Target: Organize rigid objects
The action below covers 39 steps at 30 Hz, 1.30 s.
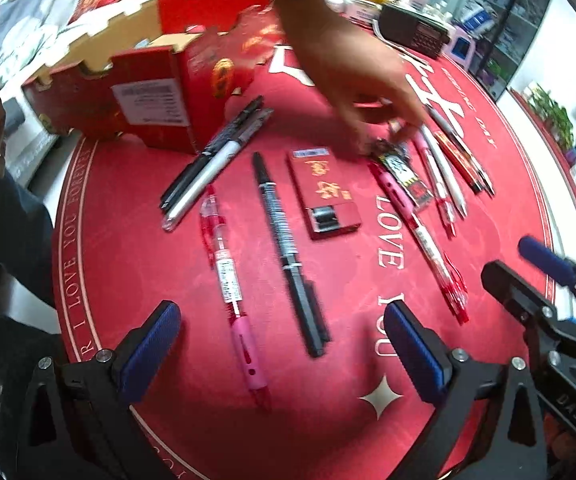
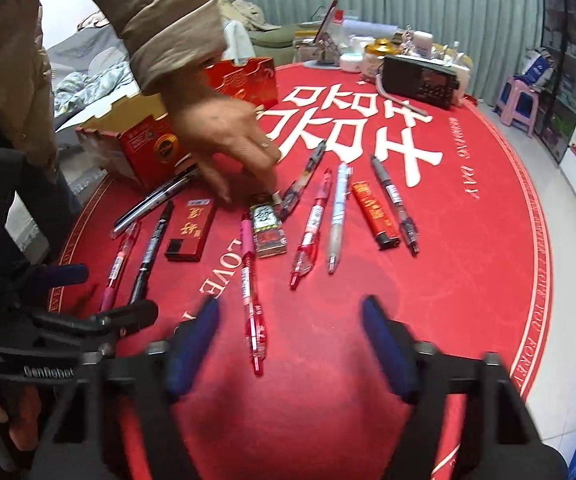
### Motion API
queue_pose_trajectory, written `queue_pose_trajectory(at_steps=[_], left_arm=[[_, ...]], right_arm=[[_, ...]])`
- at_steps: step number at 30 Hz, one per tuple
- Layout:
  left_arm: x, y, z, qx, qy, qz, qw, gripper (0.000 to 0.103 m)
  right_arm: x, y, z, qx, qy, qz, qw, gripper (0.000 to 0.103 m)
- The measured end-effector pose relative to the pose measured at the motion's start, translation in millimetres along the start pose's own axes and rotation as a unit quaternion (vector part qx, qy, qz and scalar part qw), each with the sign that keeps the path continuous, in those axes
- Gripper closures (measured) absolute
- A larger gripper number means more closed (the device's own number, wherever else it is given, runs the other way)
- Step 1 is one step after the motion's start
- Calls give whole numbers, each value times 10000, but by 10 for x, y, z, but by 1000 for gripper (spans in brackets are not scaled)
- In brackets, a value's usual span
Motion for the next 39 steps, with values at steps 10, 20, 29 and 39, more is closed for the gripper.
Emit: queue_pose_trajectory(at_steps=[10, 20, 29, 39], left_arm=[[7, 296, -139, 186, 243, 597, 9977, 8], [87, 357, -146, 362, 140, 674, 9970, 12], [72, 360, -155, 373, 142, 693, 9968, 16], [109, 373, -163, 379, 112, 618, 9973, 16]], right_arm=[[31, 171, -120, 135, 67, 196, 9997, 39], [108, 256, -255, 159, 92, 305, 9994, 39], [109, 298, -264, 177, 108, 354, 9992, 39], [127, 365, -293, 191, 162, 462, 9986, 39]])
Point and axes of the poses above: each gripper's, at about its wrist camera, not at the fingertips, and z roughly against the way its jaws point, y to its left, x to its top, the point moved 6 cm from there along -z, roughly the way its jaws point, and after that the axes turned 2 degrees about y, right-handed, at the moved point
